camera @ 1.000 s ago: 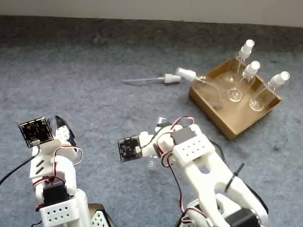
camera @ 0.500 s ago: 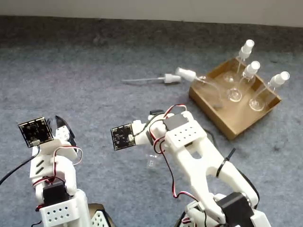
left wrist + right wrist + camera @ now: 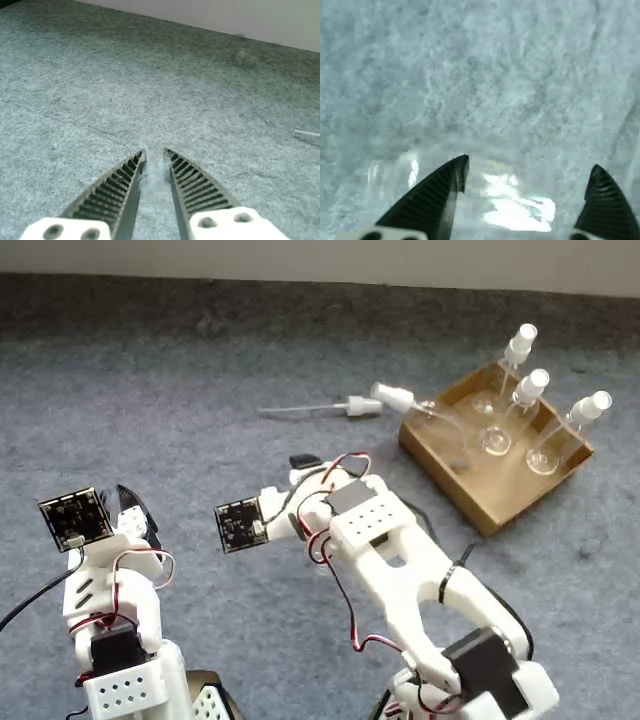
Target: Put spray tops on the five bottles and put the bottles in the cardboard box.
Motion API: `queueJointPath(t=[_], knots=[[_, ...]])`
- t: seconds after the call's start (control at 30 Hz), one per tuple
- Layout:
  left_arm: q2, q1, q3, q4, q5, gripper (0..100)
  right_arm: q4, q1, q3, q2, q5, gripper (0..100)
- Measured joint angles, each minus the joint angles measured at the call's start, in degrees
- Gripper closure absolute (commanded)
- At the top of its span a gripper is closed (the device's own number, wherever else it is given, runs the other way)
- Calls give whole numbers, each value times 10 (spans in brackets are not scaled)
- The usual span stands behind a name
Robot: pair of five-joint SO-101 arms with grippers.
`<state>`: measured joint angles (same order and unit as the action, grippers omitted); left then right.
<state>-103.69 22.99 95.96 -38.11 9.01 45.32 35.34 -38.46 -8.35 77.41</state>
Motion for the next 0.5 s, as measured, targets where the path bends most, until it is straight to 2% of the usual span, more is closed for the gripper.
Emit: queueJointPath(t=[0.2, 0.3, 0.5], knots=[[0, 0, 0, 0, 0, 992, 0, -2, -1, -54, -37, 670], [0, 0, 0, 0, 0, 992, 0, -2, -4, -94, -95, 670], [0, 0, 0, 0, 0, 992, 0, -2, -28, -162, -257, 670]])
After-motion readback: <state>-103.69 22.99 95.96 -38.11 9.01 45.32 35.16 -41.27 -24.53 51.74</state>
